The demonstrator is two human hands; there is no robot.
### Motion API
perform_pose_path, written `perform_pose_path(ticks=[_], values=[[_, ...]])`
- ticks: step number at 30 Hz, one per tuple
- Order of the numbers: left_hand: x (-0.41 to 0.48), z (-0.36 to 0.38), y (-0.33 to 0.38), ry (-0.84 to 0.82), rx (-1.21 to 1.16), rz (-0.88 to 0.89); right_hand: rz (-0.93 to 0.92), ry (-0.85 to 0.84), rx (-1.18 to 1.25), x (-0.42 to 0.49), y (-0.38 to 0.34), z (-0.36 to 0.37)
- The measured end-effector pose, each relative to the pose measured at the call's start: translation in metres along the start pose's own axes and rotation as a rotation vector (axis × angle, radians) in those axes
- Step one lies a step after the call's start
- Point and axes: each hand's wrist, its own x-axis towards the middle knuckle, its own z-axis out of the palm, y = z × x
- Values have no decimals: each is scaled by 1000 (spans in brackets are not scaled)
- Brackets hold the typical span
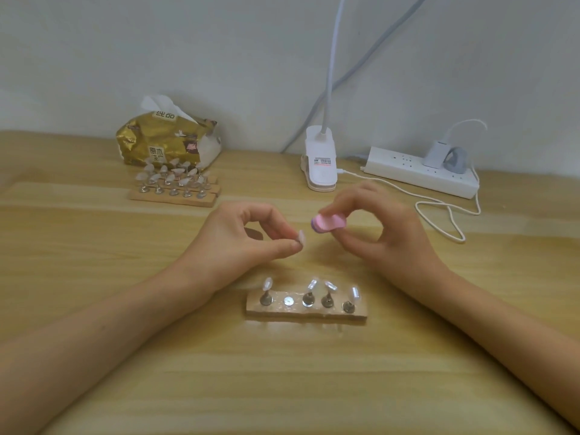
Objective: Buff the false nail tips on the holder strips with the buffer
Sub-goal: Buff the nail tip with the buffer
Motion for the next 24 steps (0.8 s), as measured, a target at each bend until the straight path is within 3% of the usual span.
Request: perform_pose_path(ticks=[3,5,9,13,17,21,24], values=[[0,0,1,-2,-9,15,-110,-29,20,1,-5,5],[-1,-1,1,-6,-26,29,-78,-86,17,1,-5,8],[-2,-1,3,-29,-34,40,-17,47,82,3,-4,2],[0,-3,5,-60,-82,45,-56,-87,-16,2,-6,12],[0,-1,5,-60,-79,32,-115,17,17,4,-7,7],[0,-2,3,-61,-71,27,-82,-49,-31,3,-3,11],[0,-1,3,-66,-66,35,-132,50,-25,3,-3,6]])
